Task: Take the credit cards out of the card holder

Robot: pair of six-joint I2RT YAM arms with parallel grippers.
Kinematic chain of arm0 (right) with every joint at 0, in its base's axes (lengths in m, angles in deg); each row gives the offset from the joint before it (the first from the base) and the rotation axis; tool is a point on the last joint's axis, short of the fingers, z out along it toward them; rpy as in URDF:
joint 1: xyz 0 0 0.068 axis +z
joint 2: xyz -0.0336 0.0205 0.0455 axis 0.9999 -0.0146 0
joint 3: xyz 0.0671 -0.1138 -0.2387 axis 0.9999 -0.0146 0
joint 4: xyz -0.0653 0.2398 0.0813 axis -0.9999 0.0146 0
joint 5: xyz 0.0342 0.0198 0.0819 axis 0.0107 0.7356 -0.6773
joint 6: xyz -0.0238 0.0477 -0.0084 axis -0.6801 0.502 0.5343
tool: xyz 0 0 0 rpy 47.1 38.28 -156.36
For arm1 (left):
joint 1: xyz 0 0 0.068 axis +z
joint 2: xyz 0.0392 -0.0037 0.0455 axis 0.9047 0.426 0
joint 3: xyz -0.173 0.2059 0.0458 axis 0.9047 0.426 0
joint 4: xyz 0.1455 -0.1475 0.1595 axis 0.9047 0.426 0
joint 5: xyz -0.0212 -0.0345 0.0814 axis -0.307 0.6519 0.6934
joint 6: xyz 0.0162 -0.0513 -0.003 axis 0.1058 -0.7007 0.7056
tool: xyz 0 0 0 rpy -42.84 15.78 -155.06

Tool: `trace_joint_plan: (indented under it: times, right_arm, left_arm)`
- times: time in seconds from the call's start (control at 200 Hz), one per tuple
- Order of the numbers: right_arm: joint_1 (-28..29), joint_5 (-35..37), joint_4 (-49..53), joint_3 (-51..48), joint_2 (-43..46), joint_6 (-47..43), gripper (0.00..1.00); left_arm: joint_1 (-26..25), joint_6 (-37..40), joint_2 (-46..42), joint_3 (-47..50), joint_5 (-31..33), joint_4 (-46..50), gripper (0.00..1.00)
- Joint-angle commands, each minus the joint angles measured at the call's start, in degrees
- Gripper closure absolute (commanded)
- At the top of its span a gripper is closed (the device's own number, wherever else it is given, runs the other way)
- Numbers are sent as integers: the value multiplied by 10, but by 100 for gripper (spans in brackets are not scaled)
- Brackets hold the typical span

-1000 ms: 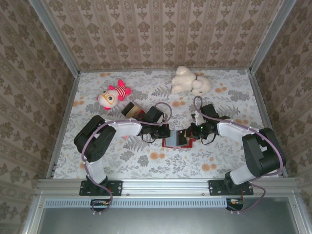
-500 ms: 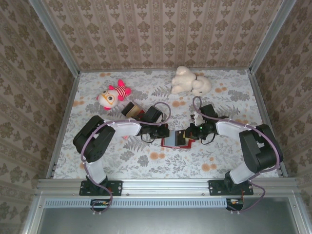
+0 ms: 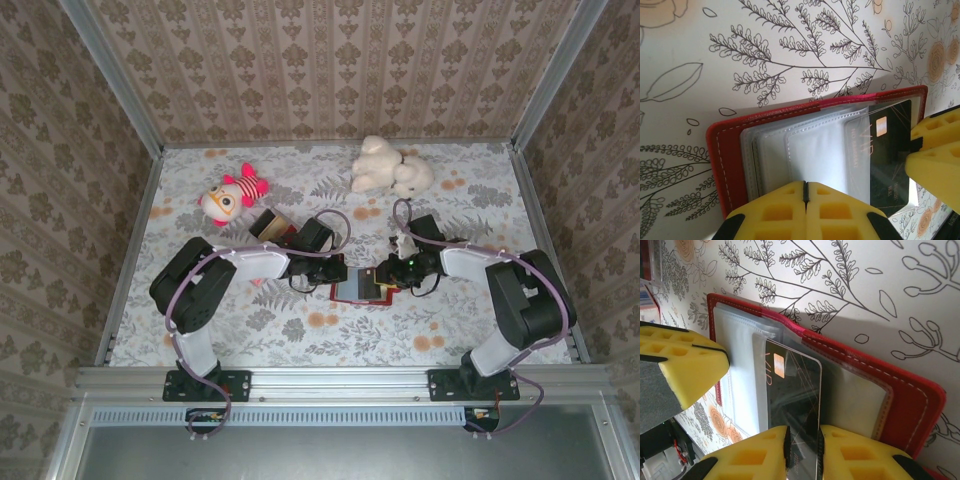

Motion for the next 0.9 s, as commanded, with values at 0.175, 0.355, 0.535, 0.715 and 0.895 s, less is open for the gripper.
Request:
trace_joint_plan:
  times: [0.175, 0.355, 0.535, 0.715, 0.895]
  right_arm:
    - [1, -39, -47, 3, -41, 28, 77]
    - [4, -39, -53, 3, -53, 30, 78]
    - [3, -9, -32, 3, -36, 25, 91]
    - [-2, 57, 30, 2, 23, 13, 96]
    - [-13, 86, 75, -5, 85, 11, 100]
  left_arm:
    - [5, 3, 3, 22, 19, 34, 100]
    - [5, 3, 2, 22, 20, 34, 100]
    - [6, 3, 2, 22, 23, 37, 100]
    - [6, 3, -1, 26, 24, 38, 100]
    - [8, -2, -4, 24, 19, 34, 99]
